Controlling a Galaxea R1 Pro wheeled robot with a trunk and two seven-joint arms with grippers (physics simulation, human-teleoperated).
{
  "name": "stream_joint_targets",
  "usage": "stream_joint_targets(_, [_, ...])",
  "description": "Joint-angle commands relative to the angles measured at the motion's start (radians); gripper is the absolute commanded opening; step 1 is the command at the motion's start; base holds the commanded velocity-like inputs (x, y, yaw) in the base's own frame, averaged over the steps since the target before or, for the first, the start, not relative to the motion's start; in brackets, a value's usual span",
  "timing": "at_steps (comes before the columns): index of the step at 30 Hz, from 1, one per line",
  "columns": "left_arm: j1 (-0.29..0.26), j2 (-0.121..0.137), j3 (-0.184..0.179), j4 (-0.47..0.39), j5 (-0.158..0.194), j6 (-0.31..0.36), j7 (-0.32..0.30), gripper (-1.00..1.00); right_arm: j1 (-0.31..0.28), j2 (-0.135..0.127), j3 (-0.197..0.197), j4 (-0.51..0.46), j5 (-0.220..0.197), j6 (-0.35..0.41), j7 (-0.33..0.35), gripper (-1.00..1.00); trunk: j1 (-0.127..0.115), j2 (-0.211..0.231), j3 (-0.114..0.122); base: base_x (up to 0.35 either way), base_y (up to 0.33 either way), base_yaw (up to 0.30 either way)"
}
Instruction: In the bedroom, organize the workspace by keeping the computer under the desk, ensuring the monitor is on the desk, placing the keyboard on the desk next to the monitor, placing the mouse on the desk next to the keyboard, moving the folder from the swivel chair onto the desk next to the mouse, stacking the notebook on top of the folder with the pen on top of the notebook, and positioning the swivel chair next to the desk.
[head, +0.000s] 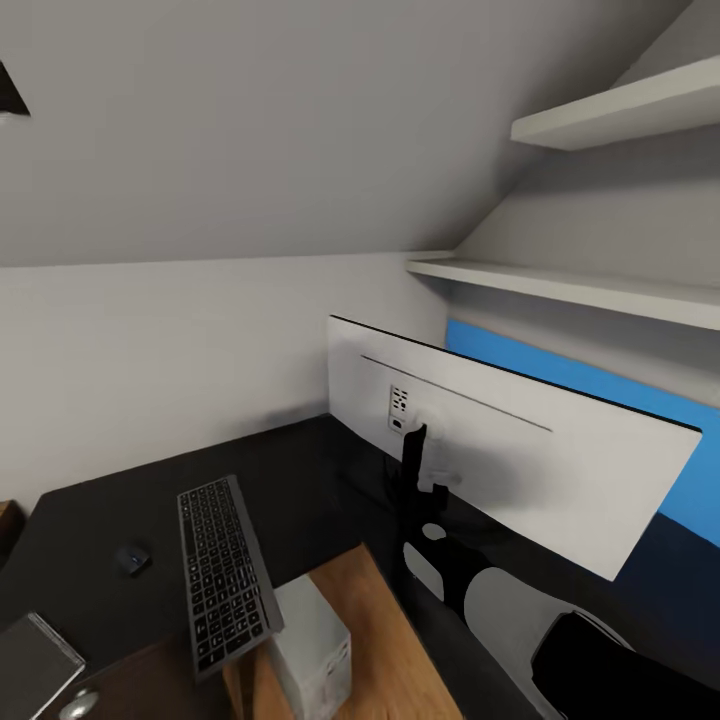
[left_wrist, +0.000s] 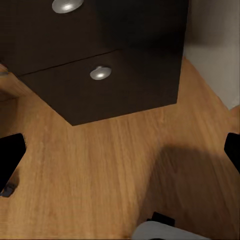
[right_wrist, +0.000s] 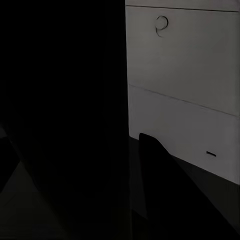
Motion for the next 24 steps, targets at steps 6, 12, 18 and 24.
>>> stream_joint_targets(6, [0.001, 0.0, -0.009, -0.002, 0.007, -0.001, 0.004, 1.0, -0.002, 0.0, 0.014, -0.002, 0.002, -0.005, -0.006, -1.0, -0.001, -0.001, -0.001, -0.326, -0.001, 0.0])
stream_joint_targets(12, [0.001, 0.0, -0.009, -0.002, 0.007, -0.001, 0.004, 1.0, -0.002, 0.0, 0.014, -0.003, 0.002, -0.005, -0.006, -1.0, -0.001, -0.001, -0.001, -0.326, -0.056, 0.0])
stream_joint_targets(18, [0.001, 0.0, -0.009, -0.002, 0.007, -0.001, 0.004, 1.0, -0.002, 0.0, 0.013, -0.004, 0.002, -0.005, -0.006, -1.0, -0.001, -0.001, -0.001, -0.326, -0.086, 0.0])
stream_joint_targets(24, [0.001, 0.0, -0.01, -0.002, 0.007, 0.0, 0.004, 1.0, -0.002, 0.0, 0.015, -0.003, 0.002, -0.005, -0.006, -1.0, -0.001, -0.001, -0.001, -0.326, -0.09, 0.0])
